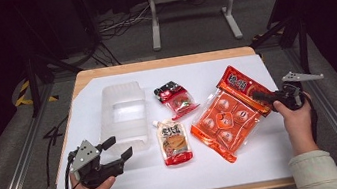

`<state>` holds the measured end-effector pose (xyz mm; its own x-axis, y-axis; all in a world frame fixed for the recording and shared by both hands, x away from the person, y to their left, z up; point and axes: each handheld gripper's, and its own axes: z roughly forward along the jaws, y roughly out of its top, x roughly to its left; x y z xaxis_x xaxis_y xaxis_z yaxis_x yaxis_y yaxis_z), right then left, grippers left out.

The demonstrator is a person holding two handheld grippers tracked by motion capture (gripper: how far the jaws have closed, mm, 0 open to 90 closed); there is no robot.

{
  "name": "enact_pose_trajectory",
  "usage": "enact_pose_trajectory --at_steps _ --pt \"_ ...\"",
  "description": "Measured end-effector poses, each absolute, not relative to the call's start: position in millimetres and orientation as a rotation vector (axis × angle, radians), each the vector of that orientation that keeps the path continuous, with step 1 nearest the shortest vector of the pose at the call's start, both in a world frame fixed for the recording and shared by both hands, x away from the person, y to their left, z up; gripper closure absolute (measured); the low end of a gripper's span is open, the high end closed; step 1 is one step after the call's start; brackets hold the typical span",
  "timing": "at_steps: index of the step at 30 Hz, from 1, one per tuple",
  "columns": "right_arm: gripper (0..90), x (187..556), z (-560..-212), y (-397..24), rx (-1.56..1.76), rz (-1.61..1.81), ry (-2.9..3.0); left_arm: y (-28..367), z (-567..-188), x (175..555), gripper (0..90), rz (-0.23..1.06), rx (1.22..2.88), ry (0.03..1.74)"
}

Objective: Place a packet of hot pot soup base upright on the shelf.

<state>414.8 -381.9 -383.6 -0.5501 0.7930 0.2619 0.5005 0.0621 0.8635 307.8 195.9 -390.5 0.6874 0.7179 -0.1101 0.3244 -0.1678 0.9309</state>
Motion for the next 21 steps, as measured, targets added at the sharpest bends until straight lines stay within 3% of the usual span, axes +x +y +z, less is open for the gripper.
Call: enact_pose_trajectory --at_steps 14,21 --pt "90.0 382.0 -324.7 -359.0 1.106 1.545 2.116 185.7 -380.5 309.3 29.5 0.446 1.711 0.739" --pt "90.0 368.1 -303.7 -344.1 1.017 1.537 2.164 177.2 -380.0 313.2 18.4 0.431 1.752 0.76"
